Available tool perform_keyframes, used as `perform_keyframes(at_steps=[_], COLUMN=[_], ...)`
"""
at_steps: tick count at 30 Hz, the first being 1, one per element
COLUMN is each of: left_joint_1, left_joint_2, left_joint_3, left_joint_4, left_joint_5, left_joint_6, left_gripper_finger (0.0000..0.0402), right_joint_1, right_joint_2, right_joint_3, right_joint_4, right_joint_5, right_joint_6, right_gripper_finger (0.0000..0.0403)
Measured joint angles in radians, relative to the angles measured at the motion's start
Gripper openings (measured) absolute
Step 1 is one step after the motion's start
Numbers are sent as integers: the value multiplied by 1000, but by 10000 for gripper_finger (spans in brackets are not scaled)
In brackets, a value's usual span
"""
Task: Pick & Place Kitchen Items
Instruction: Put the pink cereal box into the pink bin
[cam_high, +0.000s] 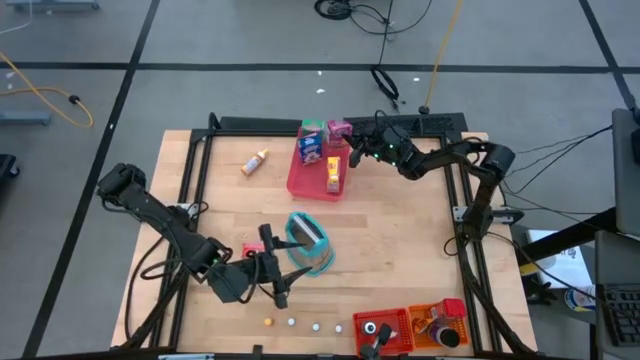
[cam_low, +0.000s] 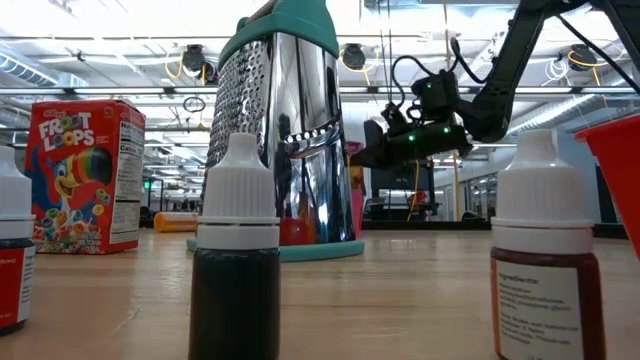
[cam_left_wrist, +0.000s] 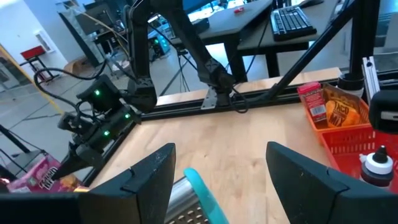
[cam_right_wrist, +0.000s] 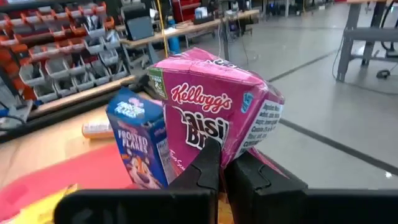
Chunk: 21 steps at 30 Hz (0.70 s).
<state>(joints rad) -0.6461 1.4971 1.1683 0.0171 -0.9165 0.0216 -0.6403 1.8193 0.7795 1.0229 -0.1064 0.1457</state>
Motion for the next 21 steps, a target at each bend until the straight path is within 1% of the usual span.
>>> perform_keyframes(at_steps=[2, 21], left_joint_1=[0, 25], left_joint_2=[0, 0], left_joint_3=[0, 0], left_joint_4=[0, 0], left_joint_5=[0, 1], left_joint_6=[0, 8], left_gripper_finger=[253, 253], right_joint_1=[0, 8], right_joint_2=[12, 17], right_joint_3=[2, 1], right_joint_4=[25, 42], right_joint_5=[0, 1], right_joint_6=[0, 36], right_gripper_finger=[4, 4])
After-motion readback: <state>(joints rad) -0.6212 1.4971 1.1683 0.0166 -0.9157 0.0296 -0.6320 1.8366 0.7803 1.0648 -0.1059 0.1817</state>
